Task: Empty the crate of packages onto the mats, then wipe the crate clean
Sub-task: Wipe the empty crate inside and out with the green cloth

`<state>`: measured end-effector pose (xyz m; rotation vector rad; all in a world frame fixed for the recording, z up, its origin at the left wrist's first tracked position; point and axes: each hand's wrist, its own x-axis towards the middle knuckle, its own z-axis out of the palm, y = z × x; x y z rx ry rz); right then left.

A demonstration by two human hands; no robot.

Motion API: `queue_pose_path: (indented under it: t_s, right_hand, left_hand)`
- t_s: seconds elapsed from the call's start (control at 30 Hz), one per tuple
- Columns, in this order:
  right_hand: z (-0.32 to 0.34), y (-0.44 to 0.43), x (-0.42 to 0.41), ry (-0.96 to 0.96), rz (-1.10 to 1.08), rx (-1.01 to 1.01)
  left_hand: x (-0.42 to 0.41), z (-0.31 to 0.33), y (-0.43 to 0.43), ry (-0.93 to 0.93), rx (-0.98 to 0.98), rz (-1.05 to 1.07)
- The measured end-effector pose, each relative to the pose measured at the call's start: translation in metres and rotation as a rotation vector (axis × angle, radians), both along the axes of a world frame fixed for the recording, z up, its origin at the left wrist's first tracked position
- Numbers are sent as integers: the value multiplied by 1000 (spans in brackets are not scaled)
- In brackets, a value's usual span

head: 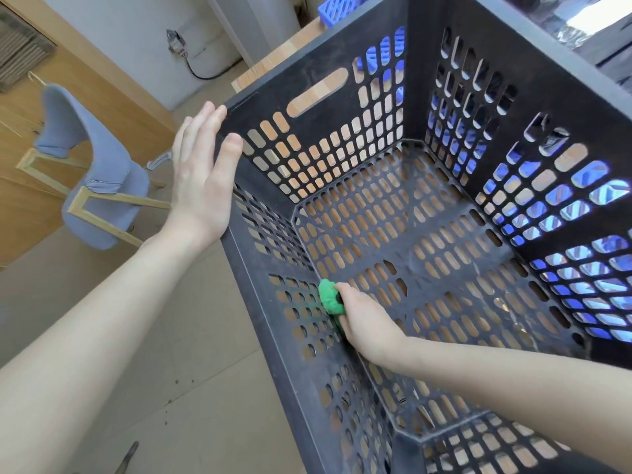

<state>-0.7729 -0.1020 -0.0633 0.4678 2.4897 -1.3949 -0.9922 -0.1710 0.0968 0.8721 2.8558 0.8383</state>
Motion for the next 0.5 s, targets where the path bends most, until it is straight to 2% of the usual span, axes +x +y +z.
queue_pose_path:
  t_s: [0.13,0.3,0.37,0.5]
  right_hand:
    - [24,-5,5,143,-21,-86]
    - [85,-3,11,569,47,-135]
    - [104,-4,11,683,85,-132]
    - [89,-4,9,697,159,-15]
  left_hand:
    - [-1,0,0,2,4,-4]
    - [-4,-3,-1,13,11,-10]
    - [-4,-3,0,12,13,-12]
    - [-4,-3,-1,15,5,-7]
